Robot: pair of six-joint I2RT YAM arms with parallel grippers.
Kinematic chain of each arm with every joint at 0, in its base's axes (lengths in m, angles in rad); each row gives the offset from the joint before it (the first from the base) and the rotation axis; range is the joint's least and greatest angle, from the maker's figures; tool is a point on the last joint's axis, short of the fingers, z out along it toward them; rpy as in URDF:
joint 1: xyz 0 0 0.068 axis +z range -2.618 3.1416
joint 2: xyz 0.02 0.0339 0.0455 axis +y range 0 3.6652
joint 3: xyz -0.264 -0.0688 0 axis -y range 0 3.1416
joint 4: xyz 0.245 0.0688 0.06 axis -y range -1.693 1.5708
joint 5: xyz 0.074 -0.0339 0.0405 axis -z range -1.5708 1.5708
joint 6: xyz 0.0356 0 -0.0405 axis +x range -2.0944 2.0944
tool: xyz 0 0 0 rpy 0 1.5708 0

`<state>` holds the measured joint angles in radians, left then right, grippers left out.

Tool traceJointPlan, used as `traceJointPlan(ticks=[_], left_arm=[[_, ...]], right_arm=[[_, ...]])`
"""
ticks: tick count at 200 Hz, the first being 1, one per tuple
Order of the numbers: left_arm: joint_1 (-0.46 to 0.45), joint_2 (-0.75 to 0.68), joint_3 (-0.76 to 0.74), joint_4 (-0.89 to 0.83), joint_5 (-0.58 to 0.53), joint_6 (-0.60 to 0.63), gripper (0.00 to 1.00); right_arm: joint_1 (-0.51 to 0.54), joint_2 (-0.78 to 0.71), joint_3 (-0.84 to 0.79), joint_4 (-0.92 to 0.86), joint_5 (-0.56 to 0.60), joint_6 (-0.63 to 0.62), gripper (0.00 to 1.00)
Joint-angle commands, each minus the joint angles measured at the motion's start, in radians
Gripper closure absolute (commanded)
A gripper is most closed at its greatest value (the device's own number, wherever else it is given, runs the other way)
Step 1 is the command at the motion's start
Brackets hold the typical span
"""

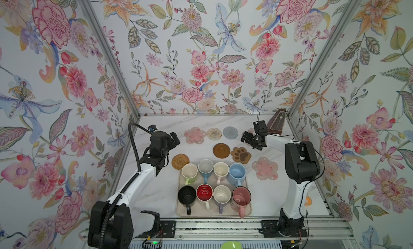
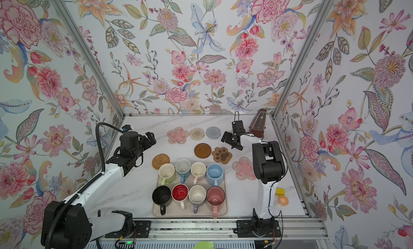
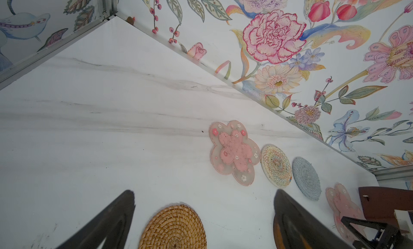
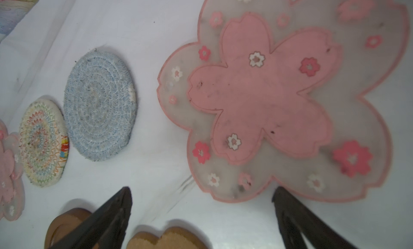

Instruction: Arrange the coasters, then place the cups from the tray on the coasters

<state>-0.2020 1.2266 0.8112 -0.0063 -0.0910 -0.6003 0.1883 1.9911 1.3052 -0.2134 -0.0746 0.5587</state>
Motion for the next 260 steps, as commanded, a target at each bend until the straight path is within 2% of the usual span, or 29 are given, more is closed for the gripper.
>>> traceJointPlan(ticks=[1,32,75,260], left_arm=[[0.010,-0.003,-0.010,-0.008,-0.016,-0.011,0.01],[0.009,0.010,-0.009,0.003,-0.012,-0.012,0.01],[0.011,0.027,-0.003,0.006,0.001,-0.015,0.01],[0.016,0.014,0.011,-0.004,-0.008,-0.020,0.01]], right_arm=[[-0.040,-0.110,-0.073,-0.027,0.000,-0.004,0.01],[-0.098,-0.193,-0.174,-0.024,0.016,-0.023,0.01],[-0.145,-0.184,-0.206,-0.017,-0.002,-0.031,0.01],[-0.128,0.078,0.074,-0.024,-0.027,-0.040,0.01]])
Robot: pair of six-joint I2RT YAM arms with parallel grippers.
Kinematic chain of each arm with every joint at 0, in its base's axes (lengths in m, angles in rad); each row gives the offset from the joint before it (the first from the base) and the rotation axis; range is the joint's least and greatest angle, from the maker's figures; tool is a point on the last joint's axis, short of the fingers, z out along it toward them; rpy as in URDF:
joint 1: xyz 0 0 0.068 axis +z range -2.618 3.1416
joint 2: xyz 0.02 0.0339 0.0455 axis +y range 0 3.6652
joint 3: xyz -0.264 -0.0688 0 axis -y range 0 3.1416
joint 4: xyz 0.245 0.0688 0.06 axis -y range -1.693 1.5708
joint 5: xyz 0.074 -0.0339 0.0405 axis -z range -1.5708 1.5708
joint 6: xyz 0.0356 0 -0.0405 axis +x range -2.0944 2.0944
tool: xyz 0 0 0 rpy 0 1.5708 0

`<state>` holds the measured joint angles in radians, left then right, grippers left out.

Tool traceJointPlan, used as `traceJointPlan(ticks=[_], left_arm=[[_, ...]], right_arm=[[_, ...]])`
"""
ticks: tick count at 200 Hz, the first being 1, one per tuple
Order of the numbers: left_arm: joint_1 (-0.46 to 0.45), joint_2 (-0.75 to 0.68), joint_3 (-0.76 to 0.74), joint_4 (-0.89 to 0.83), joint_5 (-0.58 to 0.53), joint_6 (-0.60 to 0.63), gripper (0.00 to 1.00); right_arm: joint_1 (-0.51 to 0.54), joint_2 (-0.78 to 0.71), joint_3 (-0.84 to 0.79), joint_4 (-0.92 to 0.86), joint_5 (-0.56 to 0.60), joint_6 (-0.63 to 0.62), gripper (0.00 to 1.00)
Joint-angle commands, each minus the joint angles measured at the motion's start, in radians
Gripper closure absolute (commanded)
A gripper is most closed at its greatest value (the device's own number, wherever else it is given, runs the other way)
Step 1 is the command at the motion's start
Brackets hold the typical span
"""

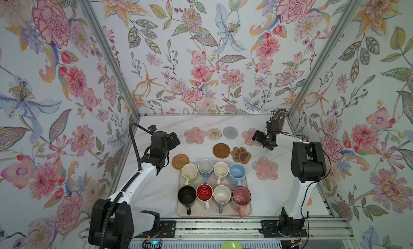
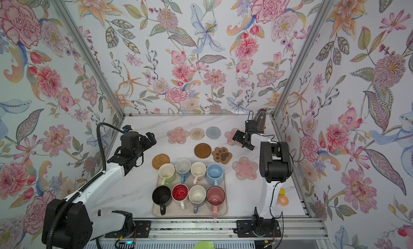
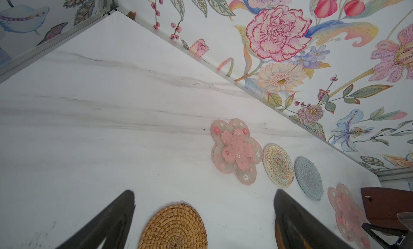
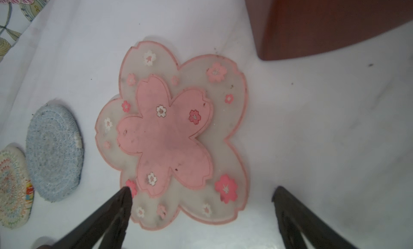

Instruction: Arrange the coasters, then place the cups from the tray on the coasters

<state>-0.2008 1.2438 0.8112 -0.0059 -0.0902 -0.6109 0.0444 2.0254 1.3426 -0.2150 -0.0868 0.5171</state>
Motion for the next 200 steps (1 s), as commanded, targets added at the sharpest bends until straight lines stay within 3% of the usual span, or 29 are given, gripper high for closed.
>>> traceJointPlan(ticks=[1,161,200], left_arm=[[0.015,-0.003,0.011,-0.005,-0.009,-0.009,0.01],[0.018,-0.015,0.007,-0.015,-0.006,-0.011,0.01],[0.018,-0.011,0.008,-0.012,0.002,-0.012,0.01]], right_arm=[[0.016,0.045,0.039,-0.024,-0.014,0.001,0.01],[0.073,0.163,0.239,-0.049,-0.018,0.038,0.01],[0.055,0.105,0.215,-0.056,0.014,0.025,0.01]])
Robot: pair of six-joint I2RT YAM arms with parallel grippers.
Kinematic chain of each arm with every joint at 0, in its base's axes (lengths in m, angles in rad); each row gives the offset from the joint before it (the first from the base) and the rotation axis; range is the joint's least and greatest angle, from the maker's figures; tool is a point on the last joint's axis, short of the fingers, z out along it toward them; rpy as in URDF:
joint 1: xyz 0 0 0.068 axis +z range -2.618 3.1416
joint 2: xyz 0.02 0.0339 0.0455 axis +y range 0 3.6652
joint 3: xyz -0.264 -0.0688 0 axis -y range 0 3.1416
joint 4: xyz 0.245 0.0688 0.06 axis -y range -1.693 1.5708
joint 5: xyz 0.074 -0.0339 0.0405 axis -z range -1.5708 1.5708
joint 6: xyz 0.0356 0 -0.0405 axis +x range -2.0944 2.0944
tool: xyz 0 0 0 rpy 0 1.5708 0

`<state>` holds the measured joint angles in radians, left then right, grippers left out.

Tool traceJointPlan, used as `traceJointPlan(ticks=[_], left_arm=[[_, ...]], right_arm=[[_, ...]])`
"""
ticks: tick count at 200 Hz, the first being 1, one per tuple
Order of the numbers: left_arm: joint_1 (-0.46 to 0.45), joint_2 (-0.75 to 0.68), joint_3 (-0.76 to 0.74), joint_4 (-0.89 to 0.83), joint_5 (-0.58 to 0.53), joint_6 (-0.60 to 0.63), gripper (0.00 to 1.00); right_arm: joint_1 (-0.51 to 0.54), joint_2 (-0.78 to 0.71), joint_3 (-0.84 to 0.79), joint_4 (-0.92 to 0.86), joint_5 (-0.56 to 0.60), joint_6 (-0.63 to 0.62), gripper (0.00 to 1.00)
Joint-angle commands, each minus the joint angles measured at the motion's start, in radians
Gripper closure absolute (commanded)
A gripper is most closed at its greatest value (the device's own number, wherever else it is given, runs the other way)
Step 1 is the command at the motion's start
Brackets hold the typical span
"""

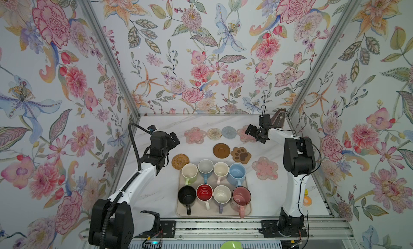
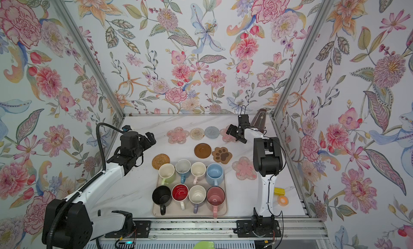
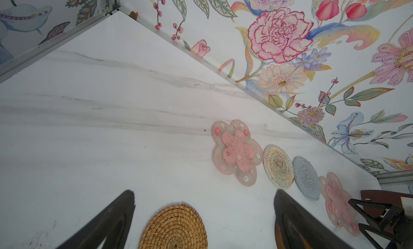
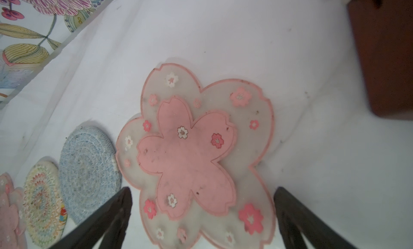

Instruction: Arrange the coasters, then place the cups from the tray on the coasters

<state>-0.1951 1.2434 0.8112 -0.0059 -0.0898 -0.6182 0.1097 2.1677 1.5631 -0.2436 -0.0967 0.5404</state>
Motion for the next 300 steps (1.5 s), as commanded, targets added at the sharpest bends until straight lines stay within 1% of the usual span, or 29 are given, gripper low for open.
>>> traceJointPlan(ticks=[1,46,76,116,191,300], left_arm=[[0.013,-0.009,0.008,-0.012,0.001,-0.005,0.01],[0.014,-0.004,0.009,-0.007,-0.011,0.000,0.01],[0.018,-0.004,0.009,-0.006,-0.014,0.009,0.01],[0.021,-0.005,0.009,-0.013,-0.019,0.014,0.01],[0.023,-0.028,-0.002,-0.022,-0.027,0.012,0.01],[0.028,-0.035,-0.003,-0.026,-0.031,0.012,0.01]], right_arm=[[-0.010,-0.040,-0.007,-0.028,0.024,0.000,0.01],[-0.005,-0.177,-0.157,-0.020,0.014,-0.009,0.01],[0.020,-0.253,-0.266,0.007,-0.001,0.016,0.01],[0.071,-0.281,-0.303,0.005,-0.007,0.027,0.01],[0.108,-0.189,-0.229,0.011,-0.035,0.051,0.01],[0.122,-0.051,-0.086,0.005,-0.040,0.080,0.01]])
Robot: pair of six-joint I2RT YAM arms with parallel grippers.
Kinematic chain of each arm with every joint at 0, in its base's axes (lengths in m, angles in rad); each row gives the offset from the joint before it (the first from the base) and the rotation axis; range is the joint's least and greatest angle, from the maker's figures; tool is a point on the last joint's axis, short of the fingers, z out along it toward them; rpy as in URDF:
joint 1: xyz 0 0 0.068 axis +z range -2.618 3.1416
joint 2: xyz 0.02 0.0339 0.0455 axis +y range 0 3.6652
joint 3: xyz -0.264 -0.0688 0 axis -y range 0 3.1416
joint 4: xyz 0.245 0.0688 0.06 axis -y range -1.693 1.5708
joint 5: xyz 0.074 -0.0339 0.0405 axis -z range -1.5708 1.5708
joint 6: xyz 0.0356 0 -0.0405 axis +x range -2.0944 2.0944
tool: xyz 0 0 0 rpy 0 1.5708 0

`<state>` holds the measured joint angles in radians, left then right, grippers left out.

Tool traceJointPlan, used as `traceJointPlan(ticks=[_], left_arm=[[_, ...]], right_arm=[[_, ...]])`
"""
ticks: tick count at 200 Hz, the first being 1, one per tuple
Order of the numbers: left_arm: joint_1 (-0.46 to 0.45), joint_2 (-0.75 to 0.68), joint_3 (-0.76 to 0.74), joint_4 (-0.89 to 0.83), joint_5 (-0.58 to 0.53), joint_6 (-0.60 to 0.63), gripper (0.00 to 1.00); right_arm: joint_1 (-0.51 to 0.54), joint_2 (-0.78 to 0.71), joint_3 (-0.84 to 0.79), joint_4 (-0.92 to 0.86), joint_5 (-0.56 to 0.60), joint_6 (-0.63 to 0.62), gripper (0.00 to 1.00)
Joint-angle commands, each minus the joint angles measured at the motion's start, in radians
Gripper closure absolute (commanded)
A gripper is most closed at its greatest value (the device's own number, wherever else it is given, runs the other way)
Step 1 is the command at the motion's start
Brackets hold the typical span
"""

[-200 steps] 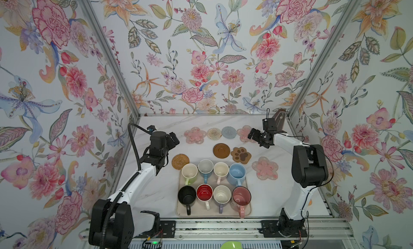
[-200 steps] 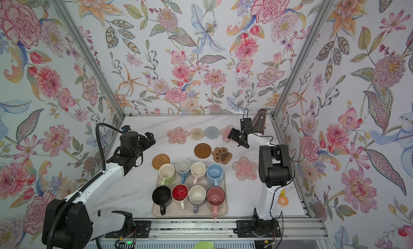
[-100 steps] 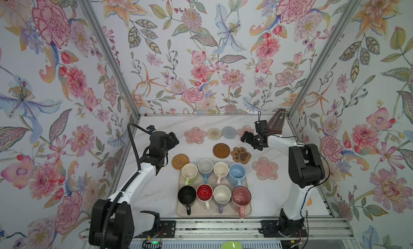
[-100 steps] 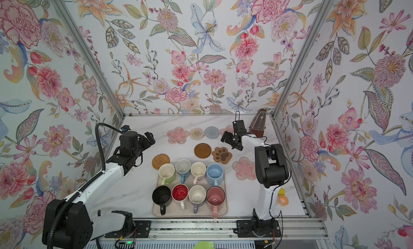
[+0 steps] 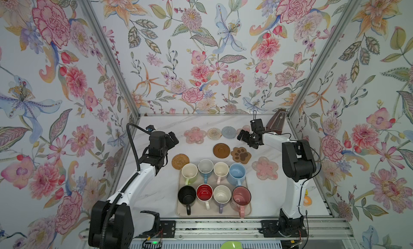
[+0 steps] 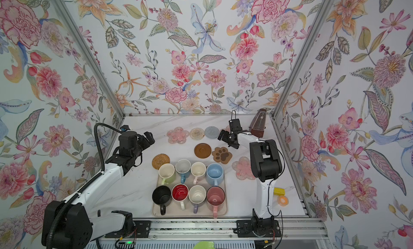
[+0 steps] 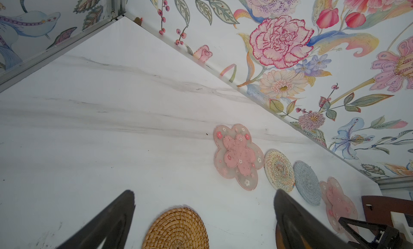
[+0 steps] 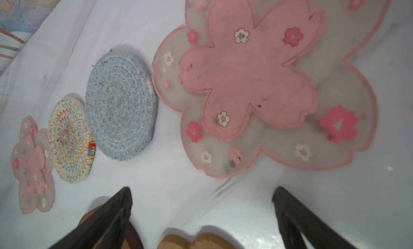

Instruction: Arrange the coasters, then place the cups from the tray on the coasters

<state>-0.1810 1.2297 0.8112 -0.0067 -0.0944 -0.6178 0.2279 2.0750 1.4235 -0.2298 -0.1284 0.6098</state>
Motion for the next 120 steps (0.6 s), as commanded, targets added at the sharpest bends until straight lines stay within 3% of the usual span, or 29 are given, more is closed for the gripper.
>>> traceJointPlan(ticks=[1,73,120], left_arm=[[0.014,-0.021,-0.003,-0.026,-0.027,0.011,0.01],[0.016,-0.027,0.006,-0.035,-0.023,0.012,0.01],[0.017,-0.031,-0.010,-0.032,-0.028,0.006,0.01]], right_arm=[[0.004,0.043,0.055,-0.009,-0.008,0.011,0.01],[-0.005,0.124,0.236,-0.067,-0.033,-0.012,0.01],[-0.003,-0.023,0.140,-0.080,-0.029,-0.036,0.01]])
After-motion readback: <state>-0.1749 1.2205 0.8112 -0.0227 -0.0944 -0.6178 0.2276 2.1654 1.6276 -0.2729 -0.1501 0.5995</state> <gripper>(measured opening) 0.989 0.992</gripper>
